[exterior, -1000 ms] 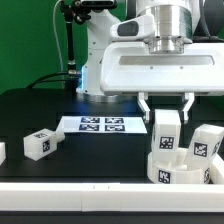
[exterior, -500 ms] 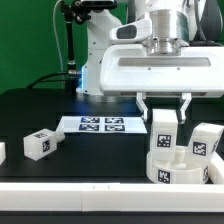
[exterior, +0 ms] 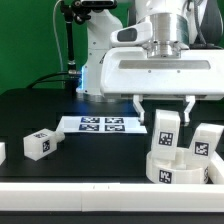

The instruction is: Assemble stool

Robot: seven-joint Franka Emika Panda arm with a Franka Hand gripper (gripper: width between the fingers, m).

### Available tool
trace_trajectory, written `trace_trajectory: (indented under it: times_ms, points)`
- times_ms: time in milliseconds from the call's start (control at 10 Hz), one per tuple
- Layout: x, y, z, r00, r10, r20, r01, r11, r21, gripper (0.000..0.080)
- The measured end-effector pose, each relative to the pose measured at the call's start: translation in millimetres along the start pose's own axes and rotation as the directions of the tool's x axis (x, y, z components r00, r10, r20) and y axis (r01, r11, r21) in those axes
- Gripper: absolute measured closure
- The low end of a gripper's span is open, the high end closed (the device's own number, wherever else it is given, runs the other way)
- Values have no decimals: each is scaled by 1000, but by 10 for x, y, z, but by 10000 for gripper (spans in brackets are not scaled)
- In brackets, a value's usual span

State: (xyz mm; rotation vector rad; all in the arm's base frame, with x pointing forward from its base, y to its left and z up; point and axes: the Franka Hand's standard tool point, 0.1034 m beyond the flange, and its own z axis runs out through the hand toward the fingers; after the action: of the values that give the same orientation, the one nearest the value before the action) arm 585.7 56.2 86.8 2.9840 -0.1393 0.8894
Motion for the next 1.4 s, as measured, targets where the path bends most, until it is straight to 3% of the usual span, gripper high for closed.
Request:
trace_trajectory:
  times_ms: [100,300,500,900,1400]
  points:
    - [-1,-1,0,1000,0,1,0,1000,0,208]
    - [22,-20,-32,1000,4,12,-4,1000,6,162]
    - [82,33,-72,999,10,34,-10,1000,8,152]
    - [425,400,-230,989,84,125,-86,996,12,150]
    - [419,389,-203,985,86,150,-89,996,14,150]
